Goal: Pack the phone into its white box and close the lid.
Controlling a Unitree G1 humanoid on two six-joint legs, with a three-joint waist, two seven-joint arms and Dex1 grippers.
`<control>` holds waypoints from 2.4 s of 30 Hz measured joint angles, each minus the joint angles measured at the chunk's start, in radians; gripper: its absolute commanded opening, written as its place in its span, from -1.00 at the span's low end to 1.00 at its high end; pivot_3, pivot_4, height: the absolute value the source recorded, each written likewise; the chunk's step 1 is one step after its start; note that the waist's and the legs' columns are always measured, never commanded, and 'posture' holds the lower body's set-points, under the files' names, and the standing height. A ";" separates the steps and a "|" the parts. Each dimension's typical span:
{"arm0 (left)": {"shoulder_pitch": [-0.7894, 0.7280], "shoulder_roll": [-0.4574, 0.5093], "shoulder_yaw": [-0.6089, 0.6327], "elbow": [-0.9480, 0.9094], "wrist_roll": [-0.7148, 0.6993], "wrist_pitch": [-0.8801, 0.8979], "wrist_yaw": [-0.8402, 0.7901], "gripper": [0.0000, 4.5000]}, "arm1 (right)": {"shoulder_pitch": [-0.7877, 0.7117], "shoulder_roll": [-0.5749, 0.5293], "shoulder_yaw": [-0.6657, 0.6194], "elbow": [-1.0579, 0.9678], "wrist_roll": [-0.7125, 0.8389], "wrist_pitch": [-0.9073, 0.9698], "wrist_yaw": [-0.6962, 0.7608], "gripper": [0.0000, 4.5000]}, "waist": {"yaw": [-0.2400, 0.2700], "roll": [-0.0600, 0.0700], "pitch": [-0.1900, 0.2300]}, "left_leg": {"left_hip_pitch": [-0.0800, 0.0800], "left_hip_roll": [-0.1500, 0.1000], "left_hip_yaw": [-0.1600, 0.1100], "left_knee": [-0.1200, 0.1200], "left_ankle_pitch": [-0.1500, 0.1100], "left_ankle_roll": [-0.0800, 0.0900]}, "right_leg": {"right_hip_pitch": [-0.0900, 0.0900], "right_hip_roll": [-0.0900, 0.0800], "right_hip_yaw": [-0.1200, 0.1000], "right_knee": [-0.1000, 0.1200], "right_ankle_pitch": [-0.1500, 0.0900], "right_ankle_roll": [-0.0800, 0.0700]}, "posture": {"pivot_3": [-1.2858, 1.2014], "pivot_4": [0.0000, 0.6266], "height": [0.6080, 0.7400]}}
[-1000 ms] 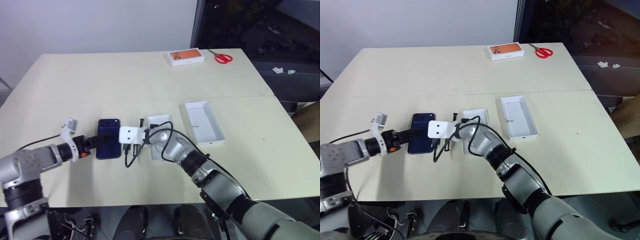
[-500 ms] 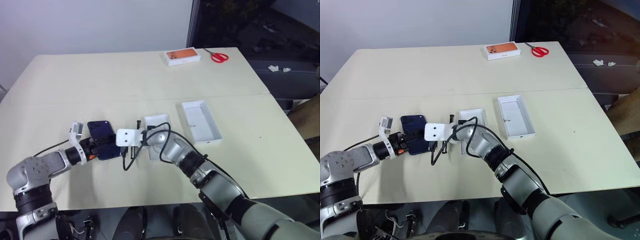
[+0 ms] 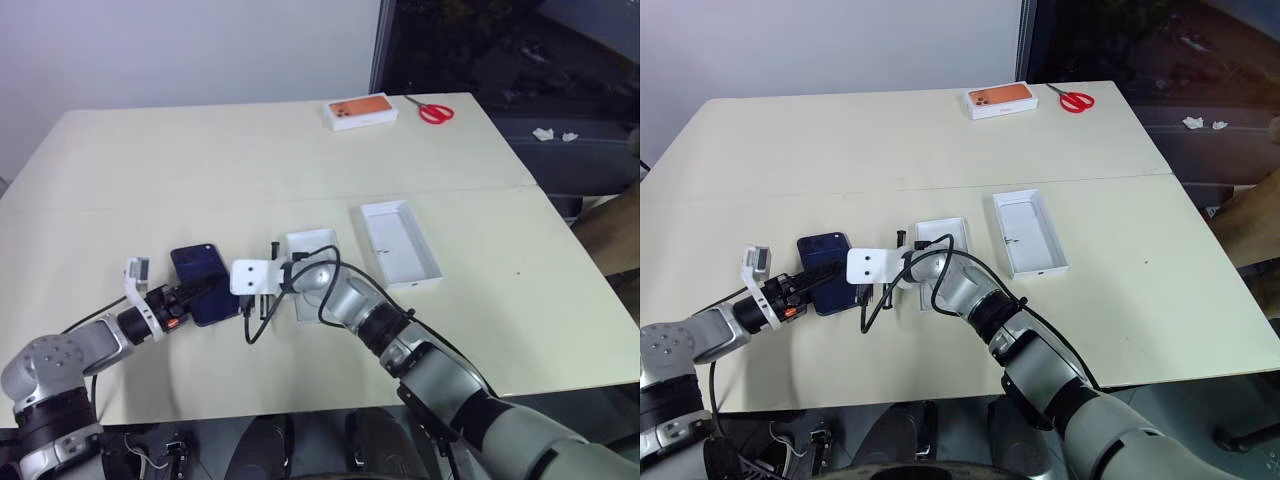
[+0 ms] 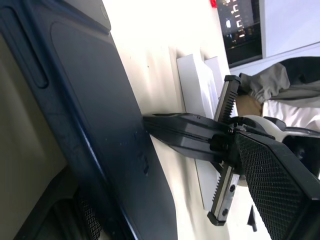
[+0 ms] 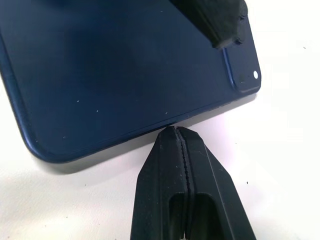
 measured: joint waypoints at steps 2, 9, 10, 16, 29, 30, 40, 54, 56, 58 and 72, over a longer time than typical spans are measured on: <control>0.006 0.003 0.004 0.000 -0.014 0.005 0.007 0.73 | 0.000 0.000 0.000 -0.001 0.000 0.000 0.000 -1.00 | 0.000 0.000 0.000 | 0.000 0.000 0.000 0.000 0.000 0.000 | 0.000 0.000 0.000 0.000 0.000 0.000 | 0.03 -0.52 1.00; 0.022 0.006 0.013 -0.002 -0.057 0.005 0.041 0.73 | 0.000 -0.001 0.001 -0.001 0.000 0.000 0.001 -1.00 | 0.000 0.000 0.000 | 0.000 0.000 0.000 0.000 0.000 0.000 | -0.001 0.000 0.000 0.000 0.000 0.000 | 0.03 -0.52 1.00; 0.025 0.005 0.013 -0.004 -0.062 0.002 0.047 0.73 | 0.000 -0.001 0.001 -0.001 0.000 -0.001 0.001 -1.00 | 0.000 0.000 0.000 | -0.001 0.000 0.000 0.000 0.000 0.000 | 0.000 0.000 0.000 0.000 0.000 0.000 | 0.03 -0.52 1.00; 0.043 -0.016 0.013 -0.008 -0.081 -0.012 0.090 -0.27 | 0.001 -0.006 0.002 -0.005 0.000 -0.005 0.004 -1.00 | 0.002 0.000 0.000 | -0.001 0.000 0.000 0.000 0.000 0.000 | -0.001 0.000 0.000 -0.001 0.000 0.000 | 0.03 -0.52 1.00; 0.057 -0.026 0.013 -0.021 -0.131 -0.017 0.120 -0.97 | 0.003 -0.008 0.002 -0.006 0.000 -0.007 0.005 -1.00 | 0.003 0.000 0.000 | -0.002 0.000 0.000 -0.001 0.000 0.000 | -0.001 0.000 0.000 -0.001 0.000 0.000 | 0.03 -0.52 1.00; 0.058 -0.027 0.013 -0.024 -0.130 -0.020 0.125 -0.97 | 0.003 -0.008 0.002 -0.006 0.000 -0.007 0.004 -1.00 | 0.003 0.000 0.000 | -0.002 0.000 0.000 -0.001 0.000 0.000 | -0.001 0.000 0.000 -0.001 0.000 0.000 | 0.03 -0.52 1.00; 0.082 -0.020 0.011 -0.013 -0.172 -0.038 0.119 -0.97 | 0.027 -0.036 -0.021 -0.082 0.034 0.042 0.043 -1.00 | 0.003 0.000 0.001 | -0.004 0.000 0.000 -0.001 0.000 0.000 | -0.002 0.000 0.000 -0.002 0.000 0.000 | 0.03 -0.52 1.00; 0.079 -0.004 0.023 0.047 -0.339 0.026 0.121 -1.00 | 0.157 -0.236 -0.392 -0.616 0.633 0.542 0.363 -0.15 | 0.010 -0.002 0.002 | -0.008 0.000 0.000 -0.009 0.000 0.000 | -0.002 -0.001 0.000 -0.009 0.000 0.000 | 0.03 -0.52 1.00; 0.065 -0.003 0.024 0.068 -0.383 0.047 0.132 -1.00 | 0.175 -0.276 -0.398 -0.638 0.656 0.546 0.384 0.29 | 0.010 -0.003 0.002 | -0.008 0.000 0.000 -0.011 0.000 0.000 | -0.004 -0.001 0.000 -0.010 0.000 0.000 | 0.03 -0.52 1.00; 0.033 -0.003 0.019 0.092 -0.448 0.078 0.161 -1.00 | 0.189 -0.329 -0.416 -0.655 0.689 0.522 0.415 0.75 | 0.008 -0.003 0.003 | -0.010 0.000 0.000 -0.012 0.000 0.000 | -0.006 -0.001 0.000 -0.010 0.000 0.000 | 0.03 -0.52 1.00; -0.011 0.073 -0.025 0.140 -0.545 0.067 0.225 -1.00 | 0.353 -0.599 -0.286 -0.758 0.603 0.282 0.585 0.99 | 0.006 -0.003 0.003 | -0.012 0.001 0.000 -0.010 0.001 -0.001 | -0.007 -0.001 -0.001 -0.012 0.000 0.000 | 0.03 -0.52 1.00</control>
